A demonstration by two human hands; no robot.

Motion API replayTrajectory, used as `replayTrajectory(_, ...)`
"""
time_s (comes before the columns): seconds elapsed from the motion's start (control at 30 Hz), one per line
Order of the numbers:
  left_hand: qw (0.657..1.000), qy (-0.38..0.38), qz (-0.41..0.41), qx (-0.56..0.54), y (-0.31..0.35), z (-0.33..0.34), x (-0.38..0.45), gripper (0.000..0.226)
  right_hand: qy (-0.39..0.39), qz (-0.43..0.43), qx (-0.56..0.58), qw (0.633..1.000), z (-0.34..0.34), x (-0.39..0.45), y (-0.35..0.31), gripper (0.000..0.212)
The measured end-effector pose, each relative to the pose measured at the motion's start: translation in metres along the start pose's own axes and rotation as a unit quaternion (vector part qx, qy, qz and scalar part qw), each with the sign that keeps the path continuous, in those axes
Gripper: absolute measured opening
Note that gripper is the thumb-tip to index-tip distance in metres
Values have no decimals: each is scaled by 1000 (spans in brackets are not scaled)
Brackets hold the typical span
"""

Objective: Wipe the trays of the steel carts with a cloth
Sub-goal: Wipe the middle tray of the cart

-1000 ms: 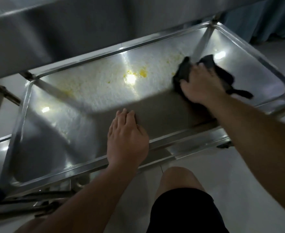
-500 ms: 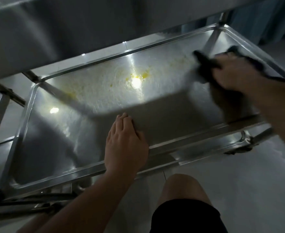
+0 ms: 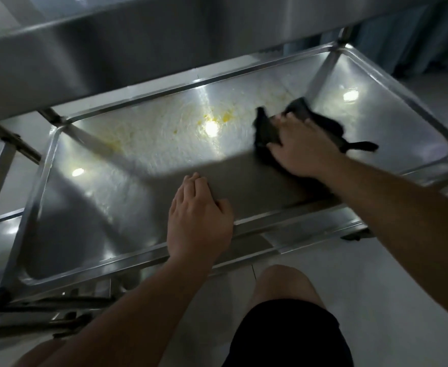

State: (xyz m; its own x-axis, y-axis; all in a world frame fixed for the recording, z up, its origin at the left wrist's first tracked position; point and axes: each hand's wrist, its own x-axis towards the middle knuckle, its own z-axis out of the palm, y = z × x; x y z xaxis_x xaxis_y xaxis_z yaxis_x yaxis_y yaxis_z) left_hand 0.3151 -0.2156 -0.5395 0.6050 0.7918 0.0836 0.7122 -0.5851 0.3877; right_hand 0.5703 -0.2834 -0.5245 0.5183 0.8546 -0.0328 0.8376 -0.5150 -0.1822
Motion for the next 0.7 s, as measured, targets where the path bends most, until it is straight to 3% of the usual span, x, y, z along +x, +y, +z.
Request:
replayTrajectory(0.1,1000,-9,9,15,1,-2,1,56,-40,-118,18,992,12,-41,-22,73)
replayTrajectory(0.2,1000,-10,12,27,2,-4,0,56,-66,-132,57,987,4,-65,2,72)
replayTrajectory(0.33,999,-24,11,18,0,-7,-1,55,-1,23,19,1000,-20,-80,89,66)
replayTrajectory(0.5,999,-26,8,23,6,-9,-2,55,15,250,2,968,-33,-97,161,61)
replayTrajectory(0.57,999,-37,10,19,6,-11,-3,52,17,273,-20,962,-24,-94,143,60)
replayTrajectory(0.7,997,-61,32,23,2,-17,3,47,13,199,-26,980,-9,-91,61,72)
